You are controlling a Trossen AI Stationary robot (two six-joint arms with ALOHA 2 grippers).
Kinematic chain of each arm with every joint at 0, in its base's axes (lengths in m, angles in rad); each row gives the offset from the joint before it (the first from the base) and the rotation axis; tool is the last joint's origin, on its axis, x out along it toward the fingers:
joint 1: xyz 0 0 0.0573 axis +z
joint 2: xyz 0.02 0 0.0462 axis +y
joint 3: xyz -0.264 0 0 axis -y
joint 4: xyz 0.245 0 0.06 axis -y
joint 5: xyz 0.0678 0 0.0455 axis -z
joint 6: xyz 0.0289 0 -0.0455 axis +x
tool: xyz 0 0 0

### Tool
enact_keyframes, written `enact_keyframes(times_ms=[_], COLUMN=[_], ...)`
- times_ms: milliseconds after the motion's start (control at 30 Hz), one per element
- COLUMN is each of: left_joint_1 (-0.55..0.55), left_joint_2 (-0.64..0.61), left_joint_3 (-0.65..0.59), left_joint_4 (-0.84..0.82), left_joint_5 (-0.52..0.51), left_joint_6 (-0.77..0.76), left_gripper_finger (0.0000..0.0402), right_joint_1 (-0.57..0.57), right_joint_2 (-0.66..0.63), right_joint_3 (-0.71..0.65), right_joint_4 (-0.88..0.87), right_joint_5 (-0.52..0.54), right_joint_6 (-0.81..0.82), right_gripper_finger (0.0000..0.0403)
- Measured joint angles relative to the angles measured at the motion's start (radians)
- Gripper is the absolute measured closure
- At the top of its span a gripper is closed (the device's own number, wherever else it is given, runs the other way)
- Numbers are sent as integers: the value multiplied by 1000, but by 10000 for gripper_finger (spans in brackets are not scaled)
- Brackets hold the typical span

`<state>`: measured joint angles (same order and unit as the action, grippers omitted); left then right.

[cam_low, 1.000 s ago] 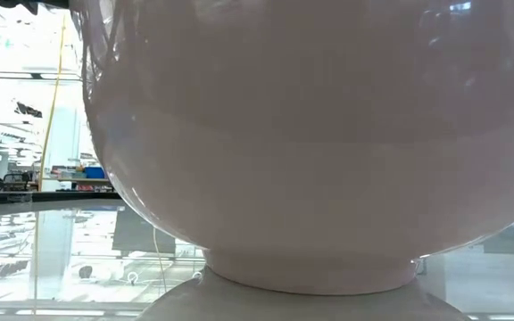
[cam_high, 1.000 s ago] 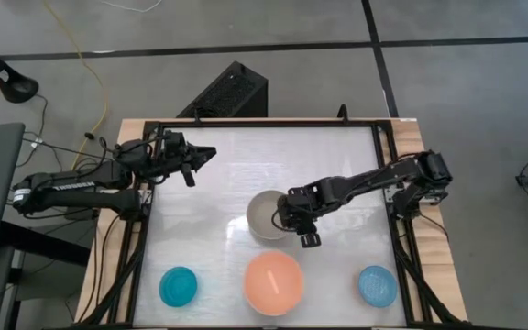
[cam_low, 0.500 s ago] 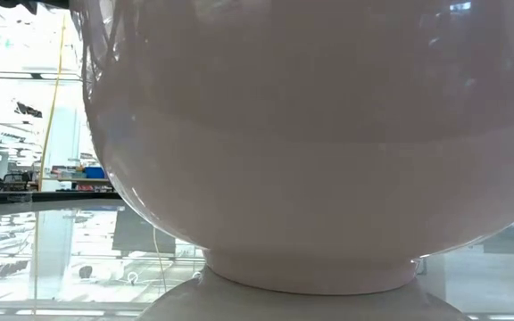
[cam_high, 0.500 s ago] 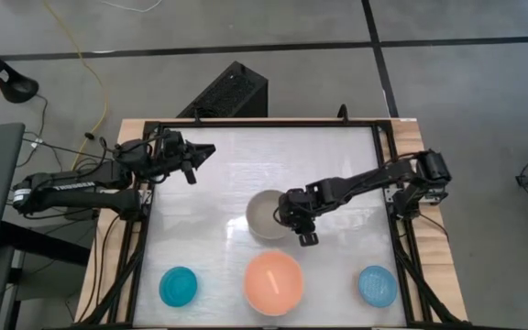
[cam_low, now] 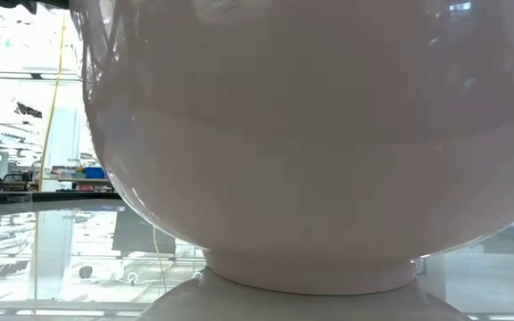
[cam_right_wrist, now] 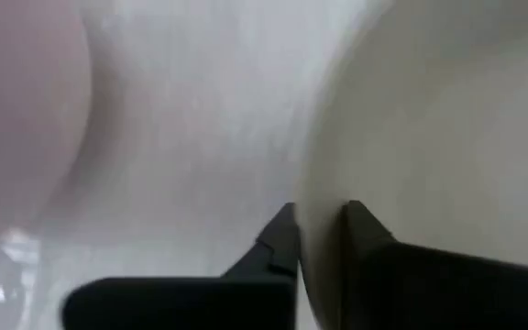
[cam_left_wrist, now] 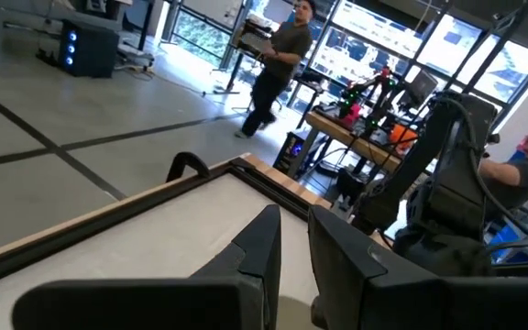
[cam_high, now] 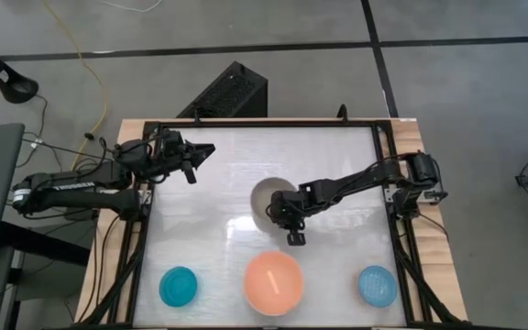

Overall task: Nest bowls inside each other
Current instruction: Stack the gray bowl on top of the orange bowl

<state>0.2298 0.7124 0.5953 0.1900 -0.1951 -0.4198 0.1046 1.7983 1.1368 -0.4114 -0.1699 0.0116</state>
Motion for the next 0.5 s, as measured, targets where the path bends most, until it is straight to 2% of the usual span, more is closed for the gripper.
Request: enact_keyframes(times_ms=[233, 500], left_joint_1=[0, 0], left_joint_2=[0, 0], left_joint_3=[0, 0], left_joint_4=[-8, -23], left_joint_5=[0, 0], left_joint_6=[0, 0], left_gripper_finger=[354, 354], right_joint_1=[-2, -9], right_joint_2=[-10, -114], right_joint_3=[71, 145], right_joint_4=[-31, -26], right_joint_5=[-17, -52], right_joint_6=[20, 79], right_gripper_finger=[401, 401])
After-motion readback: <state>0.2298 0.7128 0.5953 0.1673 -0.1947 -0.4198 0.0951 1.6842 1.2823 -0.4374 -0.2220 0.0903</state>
